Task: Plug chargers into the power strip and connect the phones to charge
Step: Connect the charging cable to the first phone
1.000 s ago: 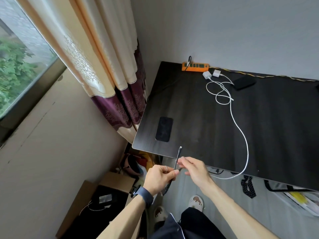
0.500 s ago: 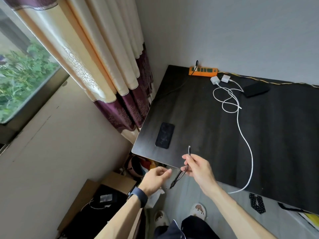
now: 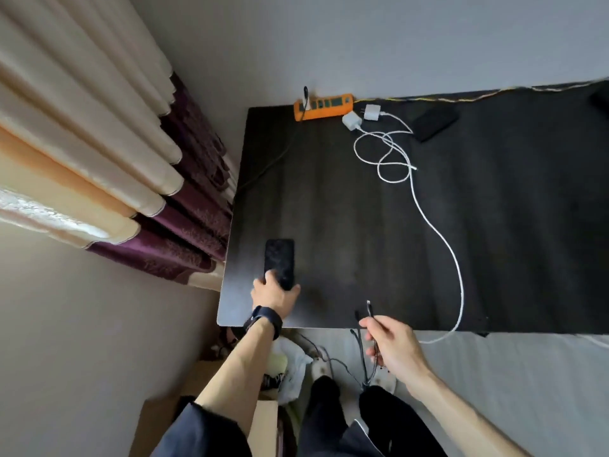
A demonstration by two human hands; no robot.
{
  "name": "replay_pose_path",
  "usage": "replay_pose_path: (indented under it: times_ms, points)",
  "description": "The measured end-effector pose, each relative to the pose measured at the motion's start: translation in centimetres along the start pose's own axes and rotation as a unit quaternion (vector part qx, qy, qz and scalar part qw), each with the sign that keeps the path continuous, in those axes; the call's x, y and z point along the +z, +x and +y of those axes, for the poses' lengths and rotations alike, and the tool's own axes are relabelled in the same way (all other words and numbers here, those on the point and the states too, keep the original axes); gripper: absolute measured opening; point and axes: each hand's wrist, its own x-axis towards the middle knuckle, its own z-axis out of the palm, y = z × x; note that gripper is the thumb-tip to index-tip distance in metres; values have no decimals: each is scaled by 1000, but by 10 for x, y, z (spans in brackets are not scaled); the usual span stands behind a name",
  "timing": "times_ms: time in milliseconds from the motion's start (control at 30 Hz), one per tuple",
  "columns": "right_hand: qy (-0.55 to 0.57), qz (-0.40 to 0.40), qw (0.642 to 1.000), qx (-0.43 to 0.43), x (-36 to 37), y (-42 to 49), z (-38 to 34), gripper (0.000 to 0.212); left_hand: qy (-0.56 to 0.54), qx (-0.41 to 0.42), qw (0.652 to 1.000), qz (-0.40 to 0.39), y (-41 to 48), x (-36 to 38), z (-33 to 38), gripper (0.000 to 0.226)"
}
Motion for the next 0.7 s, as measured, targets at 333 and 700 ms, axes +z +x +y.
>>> replay_pose_path:
  times_ms: [333,700]
  points:
    - [24,118,991,50,13,-21,34,21,140,51,988,25,64,21,18,76]
    - [4,186,980,-74,33,-20,-22,20,-454,-37,825,-334,-13,-32,47,37]
